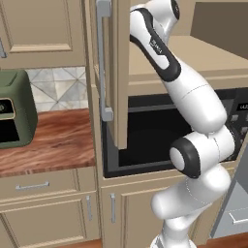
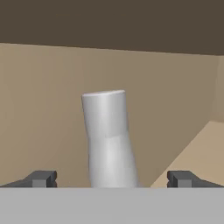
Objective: There is a bowl on the dining counter. Grab a lemon wedge from the fridge and place it in the bowl. Then get the liquor bottle and glass cup from the cabinet and place them next to the bowl.
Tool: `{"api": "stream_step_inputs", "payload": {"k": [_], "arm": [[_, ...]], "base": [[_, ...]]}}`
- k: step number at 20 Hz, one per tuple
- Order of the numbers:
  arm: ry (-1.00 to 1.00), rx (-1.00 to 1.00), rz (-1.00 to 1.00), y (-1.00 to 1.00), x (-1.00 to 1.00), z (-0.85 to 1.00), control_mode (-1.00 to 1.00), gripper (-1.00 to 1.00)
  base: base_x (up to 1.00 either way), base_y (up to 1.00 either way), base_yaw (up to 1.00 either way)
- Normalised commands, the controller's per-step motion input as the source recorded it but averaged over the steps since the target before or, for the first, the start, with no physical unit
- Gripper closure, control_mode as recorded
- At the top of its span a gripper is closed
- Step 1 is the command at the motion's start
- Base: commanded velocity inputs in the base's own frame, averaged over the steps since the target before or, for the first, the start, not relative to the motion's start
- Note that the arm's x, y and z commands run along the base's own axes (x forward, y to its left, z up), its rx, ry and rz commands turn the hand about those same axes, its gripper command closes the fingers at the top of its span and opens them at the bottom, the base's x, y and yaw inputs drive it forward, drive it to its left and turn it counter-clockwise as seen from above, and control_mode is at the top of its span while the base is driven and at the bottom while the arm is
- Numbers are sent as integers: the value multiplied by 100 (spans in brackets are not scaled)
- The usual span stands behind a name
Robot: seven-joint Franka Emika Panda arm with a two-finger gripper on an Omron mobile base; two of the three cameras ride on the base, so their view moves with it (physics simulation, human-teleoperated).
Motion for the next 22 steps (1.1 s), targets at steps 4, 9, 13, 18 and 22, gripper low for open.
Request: {"api": "stream_step_inputs", "payload": {"k": [4,9,13,18,22], "arm": [[-1,-3,0,11,2,0,-100,-100],[-4,-7,0,-1,0,3,-100,-100],[-3,-8,0,-2,29,4,-100,-100],[0,-6,0,0,43,0,-100,-100],[1,-3,0,0,31,-11,-100,100]], "base": [[0,0,0],[0,0,0],[0,0,0],[0,0,0],[0,0,0]]}}
